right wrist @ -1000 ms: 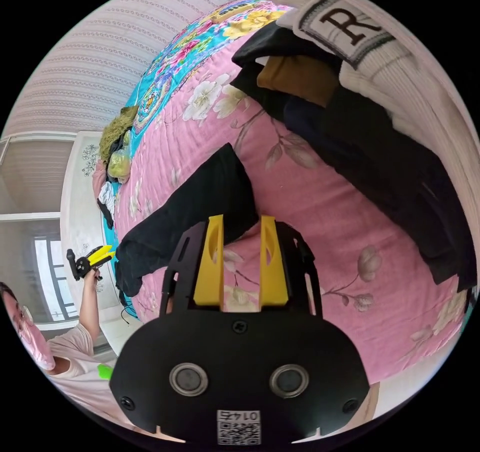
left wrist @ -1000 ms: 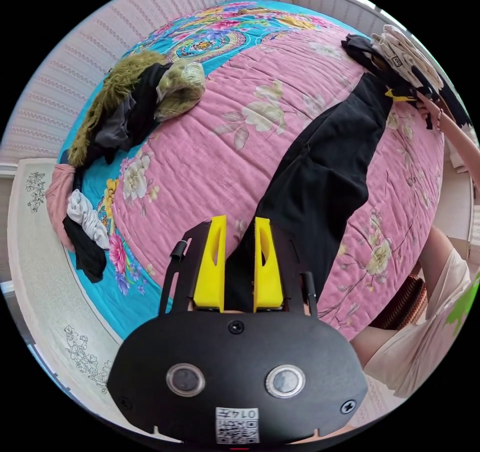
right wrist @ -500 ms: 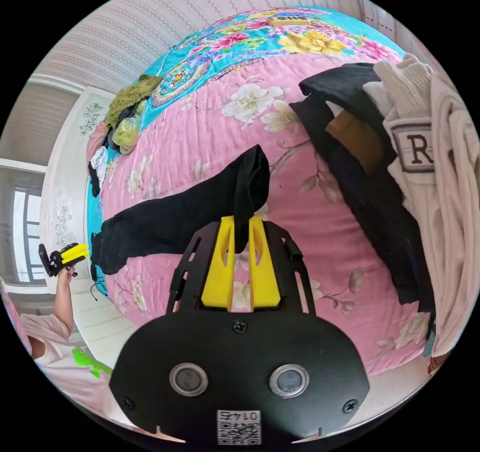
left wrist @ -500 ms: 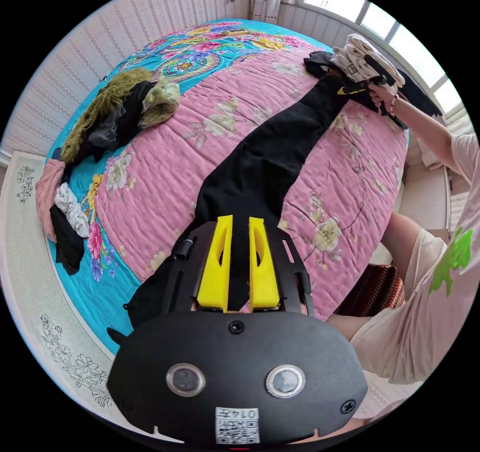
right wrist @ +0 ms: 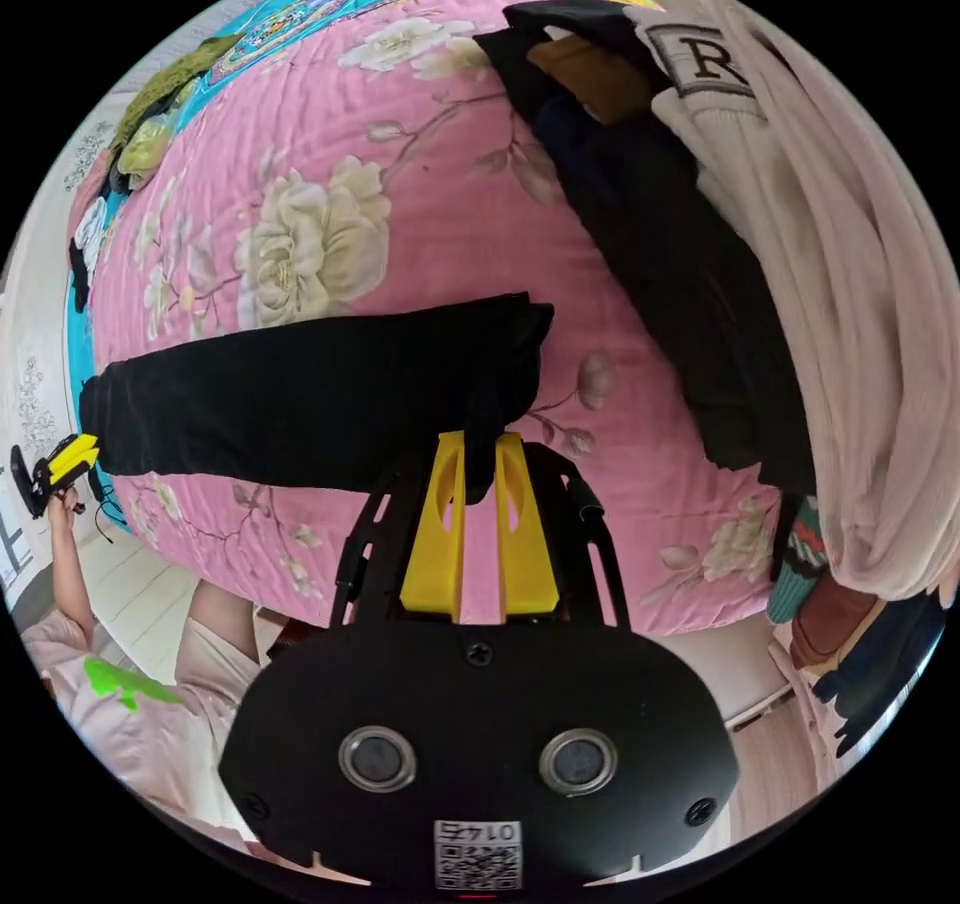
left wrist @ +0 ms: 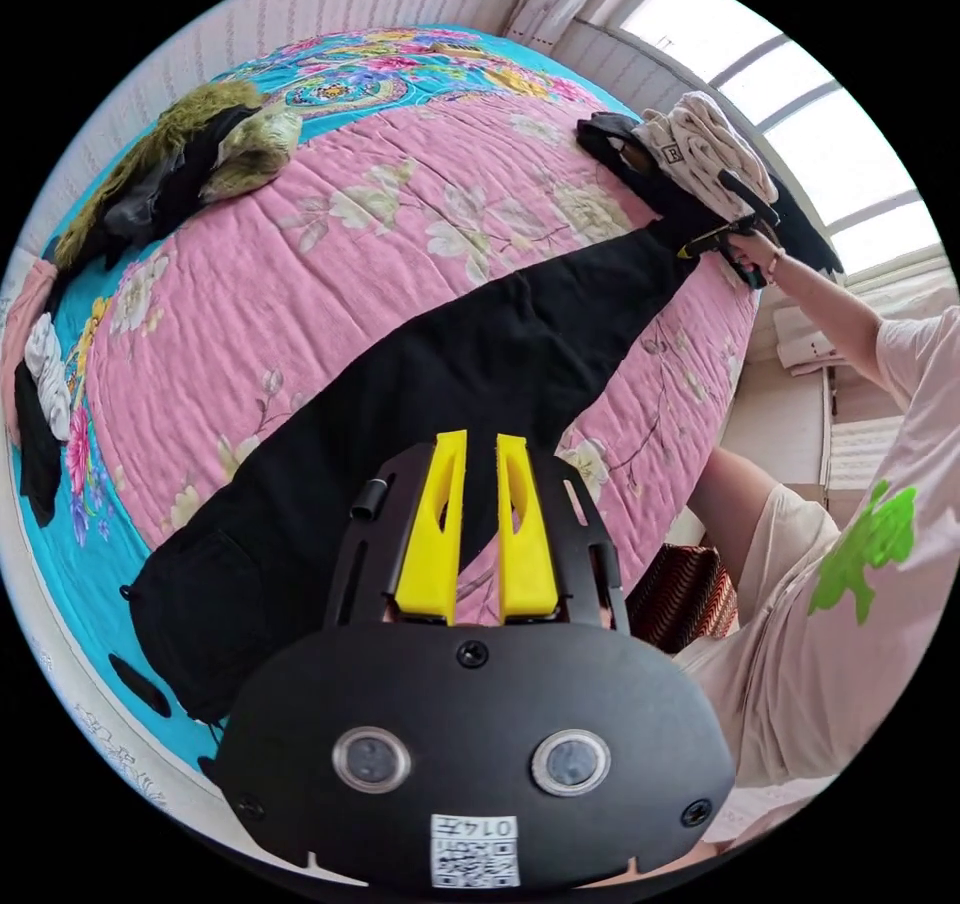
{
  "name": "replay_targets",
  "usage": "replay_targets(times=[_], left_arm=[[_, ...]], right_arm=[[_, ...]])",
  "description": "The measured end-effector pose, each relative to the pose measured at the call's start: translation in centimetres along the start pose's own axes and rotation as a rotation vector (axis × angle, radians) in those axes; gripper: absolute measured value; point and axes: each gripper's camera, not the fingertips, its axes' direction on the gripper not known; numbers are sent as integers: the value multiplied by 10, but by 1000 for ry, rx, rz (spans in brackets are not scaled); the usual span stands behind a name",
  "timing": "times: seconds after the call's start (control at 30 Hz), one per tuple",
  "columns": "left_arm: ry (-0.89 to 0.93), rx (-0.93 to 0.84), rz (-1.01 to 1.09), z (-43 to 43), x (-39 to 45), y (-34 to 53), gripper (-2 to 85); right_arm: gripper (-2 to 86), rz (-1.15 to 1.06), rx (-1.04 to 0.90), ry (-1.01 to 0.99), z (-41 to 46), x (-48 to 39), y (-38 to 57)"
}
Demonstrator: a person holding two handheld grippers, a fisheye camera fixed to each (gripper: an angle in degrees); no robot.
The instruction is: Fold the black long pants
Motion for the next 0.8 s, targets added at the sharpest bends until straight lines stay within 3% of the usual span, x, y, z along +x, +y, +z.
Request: replay_targets(times=[0.17,0.3,0.4,0.5,0.6,0.67,0.8], left_arm=[[-133,17,-33,17,11,-12,59],[-282,-98,-23,77,23,-20,60],[-296,-37,-13,75,27,-9,60],[-274,30,-119,46,11,17,59],[-361,92,-278,13,-15,60,57],[-486,91,-417,-5,-45,94,48],[-533,32,-605,-4,-99,136,44]], right_arm=[[52,40,74,-70,-9,6,10],[56,72,24,-7,21,1,6],[76,41,34,81,24,-9,10],[86,72,57,128,21,-6,22],[80,149,76,96,23,5,38],[73,205,81,97,26,10,49],[58,268,121,81,31,10,77]])
